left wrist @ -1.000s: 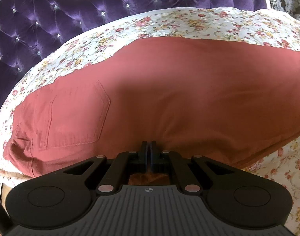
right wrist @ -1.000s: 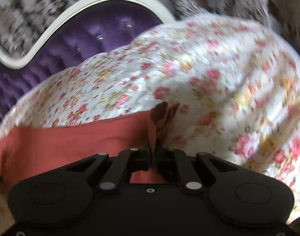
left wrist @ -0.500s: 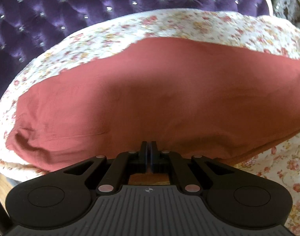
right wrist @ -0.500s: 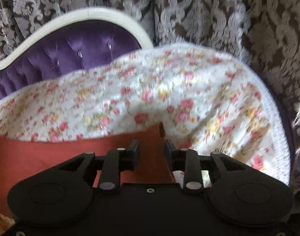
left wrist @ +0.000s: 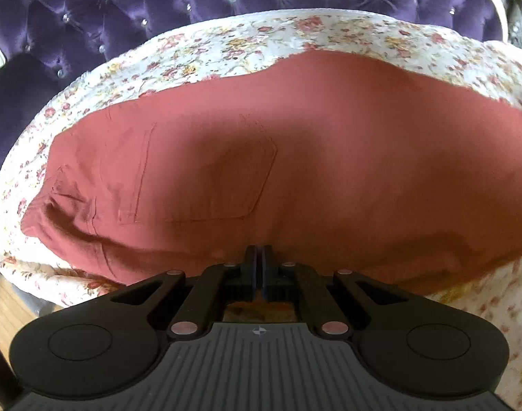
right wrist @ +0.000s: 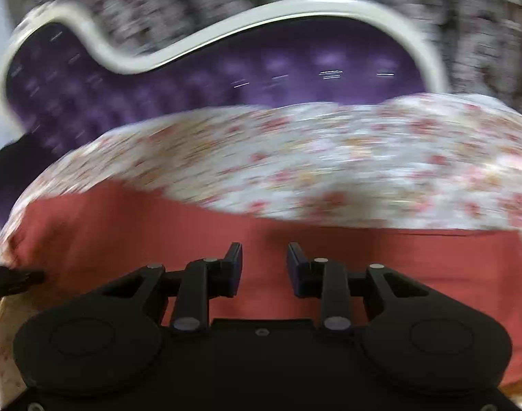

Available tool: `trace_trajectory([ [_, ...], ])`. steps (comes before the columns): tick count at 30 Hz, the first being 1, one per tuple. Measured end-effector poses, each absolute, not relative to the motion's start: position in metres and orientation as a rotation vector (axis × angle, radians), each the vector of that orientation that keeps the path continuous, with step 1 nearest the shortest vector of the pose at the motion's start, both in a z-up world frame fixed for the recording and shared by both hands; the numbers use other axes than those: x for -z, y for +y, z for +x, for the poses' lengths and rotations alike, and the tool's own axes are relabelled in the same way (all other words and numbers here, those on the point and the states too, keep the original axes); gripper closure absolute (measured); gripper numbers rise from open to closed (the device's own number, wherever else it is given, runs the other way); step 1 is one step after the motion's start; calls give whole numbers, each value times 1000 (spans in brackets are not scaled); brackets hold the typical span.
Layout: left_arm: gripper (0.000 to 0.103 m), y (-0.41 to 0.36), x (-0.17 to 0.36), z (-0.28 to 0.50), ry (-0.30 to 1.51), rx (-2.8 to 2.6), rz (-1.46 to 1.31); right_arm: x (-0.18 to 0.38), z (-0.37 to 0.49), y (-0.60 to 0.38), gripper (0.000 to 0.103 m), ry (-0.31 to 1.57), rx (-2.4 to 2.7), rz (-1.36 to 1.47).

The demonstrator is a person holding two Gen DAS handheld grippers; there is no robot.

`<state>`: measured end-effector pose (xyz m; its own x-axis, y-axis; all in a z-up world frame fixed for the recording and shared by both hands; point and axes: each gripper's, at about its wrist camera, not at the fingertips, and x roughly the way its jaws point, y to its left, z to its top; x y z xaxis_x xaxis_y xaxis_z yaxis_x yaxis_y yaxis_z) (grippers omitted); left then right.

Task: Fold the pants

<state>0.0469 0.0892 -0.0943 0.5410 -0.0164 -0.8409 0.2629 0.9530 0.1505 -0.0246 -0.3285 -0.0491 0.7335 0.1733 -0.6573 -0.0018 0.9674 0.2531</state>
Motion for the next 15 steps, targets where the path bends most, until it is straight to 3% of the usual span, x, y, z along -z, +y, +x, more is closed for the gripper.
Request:
trace_trajectory([
  [7,99,111,78,47,985,143,197,43,6,-257,62,751,-260,186],
  [15,99,71,51,56,890,206,196,46,-16,-331,56,730,-32,319],
])
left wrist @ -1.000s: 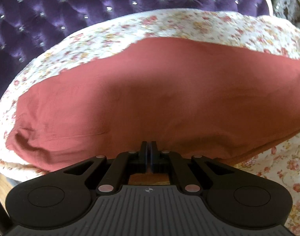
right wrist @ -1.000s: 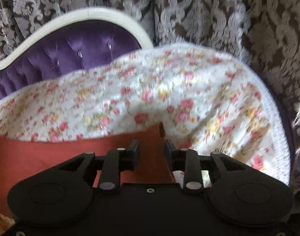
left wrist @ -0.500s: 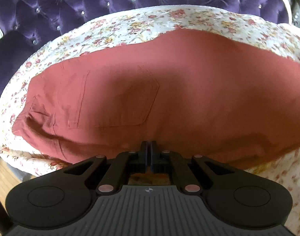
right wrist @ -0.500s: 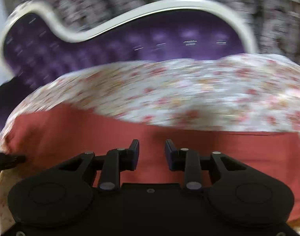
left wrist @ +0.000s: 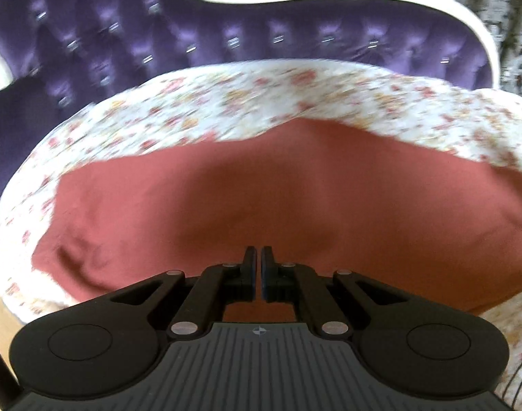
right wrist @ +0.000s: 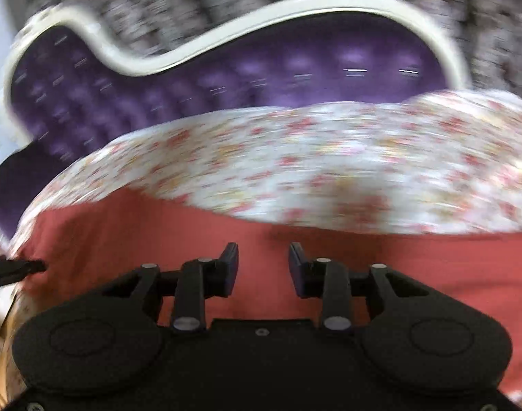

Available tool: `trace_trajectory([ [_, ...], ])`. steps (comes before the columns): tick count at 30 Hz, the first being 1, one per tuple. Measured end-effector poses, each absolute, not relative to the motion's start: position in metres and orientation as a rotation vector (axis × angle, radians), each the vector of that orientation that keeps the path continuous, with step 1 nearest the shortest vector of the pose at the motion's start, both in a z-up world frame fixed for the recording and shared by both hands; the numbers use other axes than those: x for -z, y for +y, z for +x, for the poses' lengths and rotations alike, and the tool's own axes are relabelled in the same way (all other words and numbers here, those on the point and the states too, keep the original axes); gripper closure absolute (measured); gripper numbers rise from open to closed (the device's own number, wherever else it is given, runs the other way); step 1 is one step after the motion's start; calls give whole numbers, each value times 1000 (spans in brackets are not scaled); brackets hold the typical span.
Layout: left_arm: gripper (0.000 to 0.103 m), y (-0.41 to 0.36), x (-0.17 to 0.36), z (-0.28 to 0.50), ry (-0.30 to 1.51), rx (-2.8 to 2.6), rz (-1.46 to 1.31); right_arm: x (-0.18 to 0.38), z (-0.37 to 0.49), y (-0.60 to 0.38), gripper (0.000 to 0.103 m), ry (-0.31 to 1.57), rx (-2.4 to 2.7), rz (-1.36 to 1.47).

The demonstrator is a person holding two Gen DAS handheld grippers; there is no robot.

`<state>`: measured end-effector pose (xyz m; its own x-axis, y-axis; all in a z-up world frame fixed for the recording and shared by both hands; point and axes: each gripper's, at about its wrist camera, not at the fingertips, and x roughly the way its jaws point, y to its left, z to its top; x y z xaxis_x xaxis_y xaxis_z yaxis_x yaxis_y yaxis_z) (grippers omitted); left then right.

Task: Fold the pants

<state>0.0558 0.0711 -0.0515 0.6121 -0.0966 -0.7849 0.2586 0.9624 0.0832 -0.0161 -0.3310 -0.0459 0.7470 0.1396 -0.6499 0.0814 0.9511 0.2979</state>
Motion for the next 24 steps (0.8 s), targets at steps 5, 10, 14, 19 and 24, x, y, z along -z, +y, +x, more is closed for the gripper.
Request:
trace_trajectory([
  [5,99,12,56,55,884,313,226,51,-45,-405,52,729,175,341],
  [10,99,-38,65,53,902,393,237,54,-62,-463,45,703,305,346],
  [14,99,-70,72,46,918,430,256,63,-62,-495,42,709,334,354],
  [19,99,-93,91,53,976,444,275,91,-54,-530,41,767,255,454],
  [24,99,-97,97,52,985,410,292,115,-53,-539,40,775,164,521],
])
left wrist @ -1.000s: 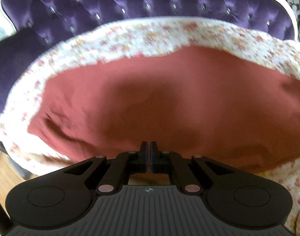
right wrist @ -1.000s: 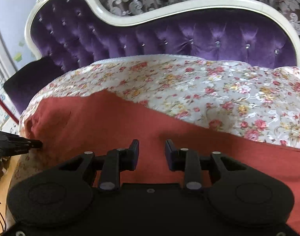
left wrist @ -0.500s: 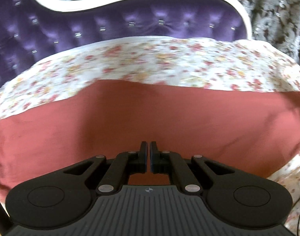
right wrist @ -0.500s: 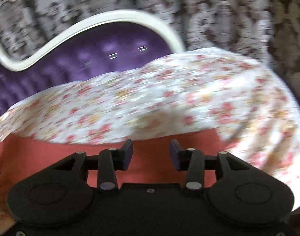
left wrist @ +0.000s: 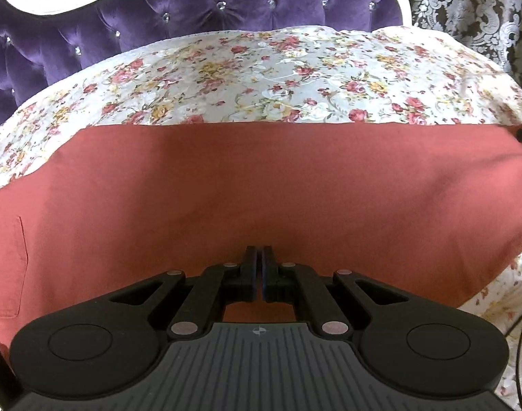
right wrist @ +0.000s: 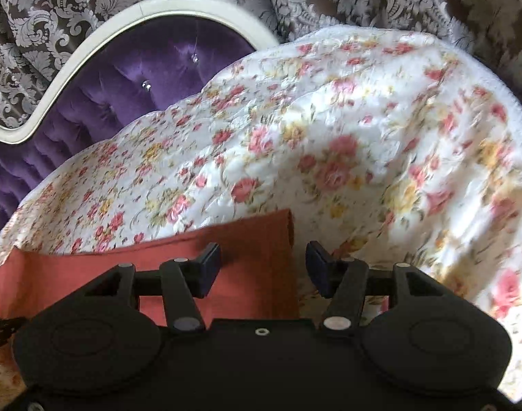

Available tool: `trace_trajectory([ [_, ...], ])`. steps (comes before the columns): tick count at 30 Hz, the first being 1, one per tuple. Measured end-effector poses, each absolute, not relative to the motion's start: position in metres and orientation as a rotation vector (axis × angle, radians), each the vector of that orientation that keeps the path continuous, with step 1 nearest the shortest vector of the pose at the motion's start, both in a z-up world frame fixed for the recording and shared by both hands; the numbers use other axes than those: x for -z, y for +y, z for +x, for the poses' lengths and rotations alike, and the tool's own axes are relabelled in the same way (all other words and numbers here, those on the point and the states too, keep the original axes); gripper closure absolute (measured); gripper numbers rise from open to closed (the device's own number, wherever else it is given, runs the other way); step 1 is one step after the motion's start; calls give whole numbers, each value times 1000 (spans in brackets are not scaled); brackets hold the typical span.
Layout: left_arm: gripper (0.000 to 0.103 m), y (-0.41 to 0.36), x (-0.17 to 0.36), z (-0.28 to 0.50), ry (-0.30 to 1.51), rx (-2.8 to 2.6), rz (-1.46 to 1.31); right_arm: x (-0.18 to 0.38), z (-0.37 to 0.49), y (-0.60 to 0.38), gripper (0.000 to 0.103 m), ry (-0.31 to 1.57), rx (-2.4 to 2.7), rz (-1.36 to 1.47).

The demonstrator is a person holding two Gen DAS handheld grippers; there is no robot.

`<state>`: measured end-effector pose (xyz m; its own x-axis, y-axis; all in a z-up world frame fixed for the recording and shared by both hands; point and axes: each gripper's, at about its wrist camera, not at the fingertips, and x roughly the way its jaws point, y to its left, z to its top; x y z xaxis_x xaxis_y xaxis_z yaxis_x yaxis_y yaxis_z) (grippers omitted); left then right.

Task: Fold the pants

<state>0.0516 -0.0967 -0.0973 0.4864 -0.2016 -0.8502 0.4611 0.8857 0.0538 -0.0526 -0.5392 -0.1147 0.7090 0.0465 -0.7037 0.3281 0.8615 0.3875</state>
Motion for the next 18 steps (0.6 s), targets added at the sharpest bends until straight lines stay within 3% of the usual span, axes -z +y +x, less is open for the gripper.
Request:
trace_trajectory([
  [5,99,-96,96,55,1001,402,262,115,-64,-531,40,803,-34,542],
  [7,99,-99,96,56,1002,395,269,114,-70,-527,45,816,-88,543],
  [9,100,-103,96,56,1000,388,284,114,-74,-524,64,825,-95,557],
  [10,100,-106,94,56,999,384,292,115,-73,-525,89,834,-78,567],
  [18,100,-145,80,66,955,472,272,81,-90,-536,91,693,-40,749],
])
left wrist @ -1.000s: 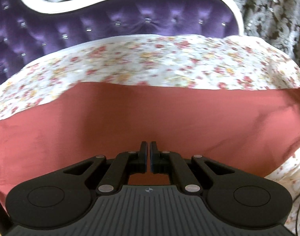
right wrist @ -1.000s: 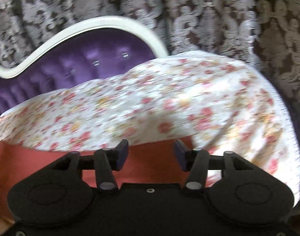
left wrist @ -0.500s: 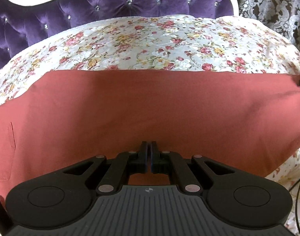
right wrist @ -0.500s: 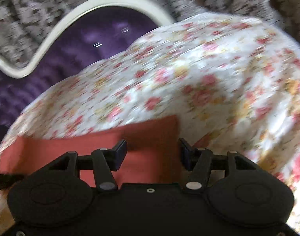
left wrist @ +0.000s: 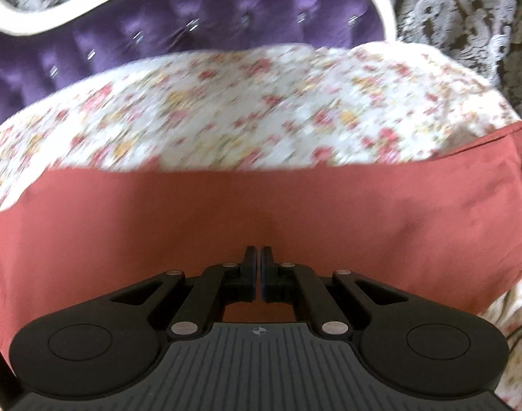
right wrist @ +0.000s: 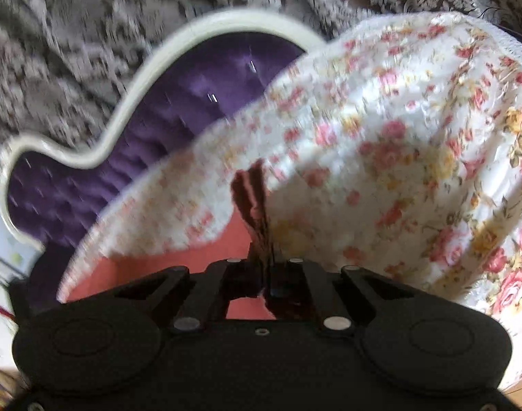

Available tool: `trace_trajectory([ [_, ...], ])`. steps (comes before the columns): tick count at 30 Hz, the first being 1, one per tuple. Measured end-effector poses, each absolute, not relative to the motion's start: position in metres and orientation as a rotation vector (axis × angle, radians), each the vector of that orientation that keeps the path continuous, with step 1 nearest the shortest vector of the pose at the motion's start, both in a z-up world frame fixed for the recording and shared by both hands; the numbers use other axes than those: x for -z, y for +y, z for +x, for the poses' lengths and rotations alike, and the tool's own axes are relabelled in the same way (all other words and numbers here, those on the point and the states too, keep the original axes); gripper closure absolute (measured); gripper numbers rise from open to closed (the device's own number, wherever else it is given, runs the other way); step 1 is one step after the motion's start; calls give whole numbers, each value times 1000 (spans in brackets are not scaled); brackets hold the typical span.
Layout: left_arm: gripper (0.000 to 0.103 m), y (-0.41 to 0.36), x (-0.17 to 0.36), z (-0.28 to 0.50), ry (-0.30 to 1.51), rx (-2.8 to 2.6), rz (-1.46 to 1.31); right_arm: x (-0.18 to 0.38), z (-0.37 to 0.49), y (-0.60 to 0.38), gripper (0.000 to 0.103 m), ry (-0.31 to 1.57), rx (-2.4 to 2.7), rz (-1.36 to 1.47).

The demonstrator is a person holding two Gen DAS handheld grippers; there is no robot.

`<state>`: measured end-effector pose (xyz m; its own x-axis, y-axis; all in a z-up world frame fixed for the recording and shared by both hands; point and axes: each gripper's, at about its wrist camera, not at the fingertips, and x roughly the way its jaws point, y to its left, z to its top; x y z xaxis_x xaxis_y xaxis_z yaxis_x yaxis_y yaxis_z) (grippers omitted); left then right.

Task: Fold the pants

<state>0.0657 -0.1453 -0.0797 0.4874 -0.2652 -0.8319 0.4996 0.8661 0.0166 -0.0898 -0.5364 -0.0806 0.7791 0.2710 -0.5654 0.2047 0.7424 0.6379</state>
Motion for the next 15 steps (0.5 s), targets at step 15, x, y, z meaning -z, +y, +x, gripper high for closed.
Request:
trace_trajectory([
  [15,100,-178,88,63,946,566,302,14,-66,-480,91,660,-86,912],
])
